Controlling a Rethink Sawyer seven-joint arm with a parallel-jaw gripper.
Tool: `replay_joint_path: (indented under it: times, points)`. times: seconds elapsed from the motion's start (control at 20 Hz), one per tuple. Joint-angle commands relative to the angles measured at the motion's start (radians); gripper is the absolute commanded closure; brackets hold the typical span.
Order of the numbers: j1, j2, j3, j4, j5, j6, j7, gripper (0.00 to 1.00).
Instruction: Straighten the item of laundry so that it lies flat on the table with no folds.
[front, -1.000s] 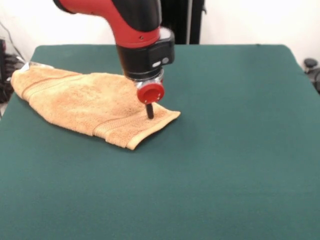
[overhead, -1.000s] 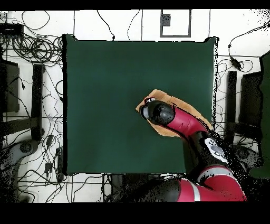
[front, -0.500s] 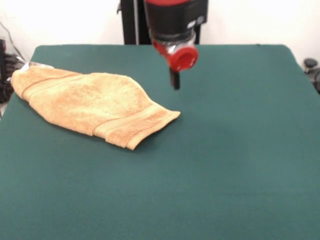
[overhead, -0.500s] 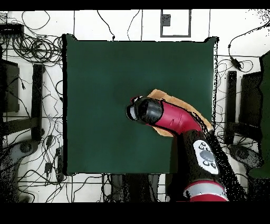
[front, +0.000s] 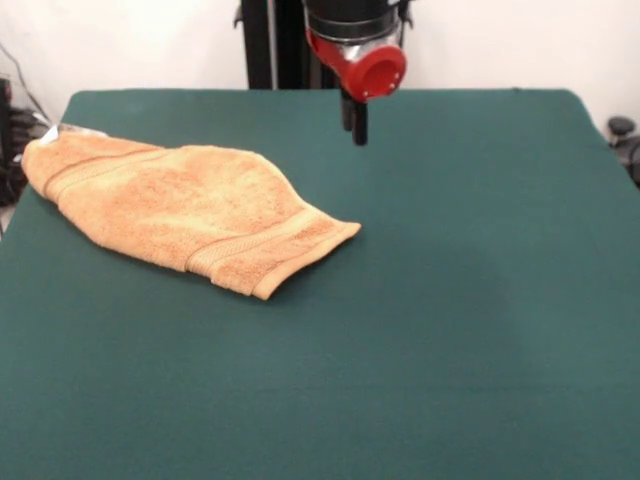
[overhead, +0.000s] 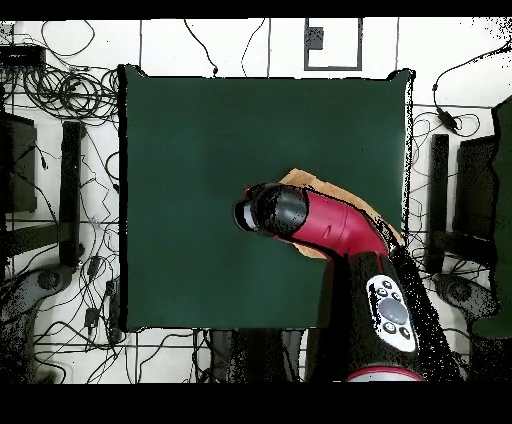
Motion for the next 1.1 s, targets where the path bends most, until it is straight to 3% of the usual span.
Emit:
replay_joint_path:
  times: [0.05,0.6,1.1]
  points:
    - [-0.007,0.082,0.04,0.093,-0.004,-0.092,0.057,0.0]
    - [-0.137,0.297,0.167,0.126,0.015,-0.409,0.068,0.0]
    - [-0.225,0.39,0.255,0.128,-0.003,-0.447,0.034,0.0]
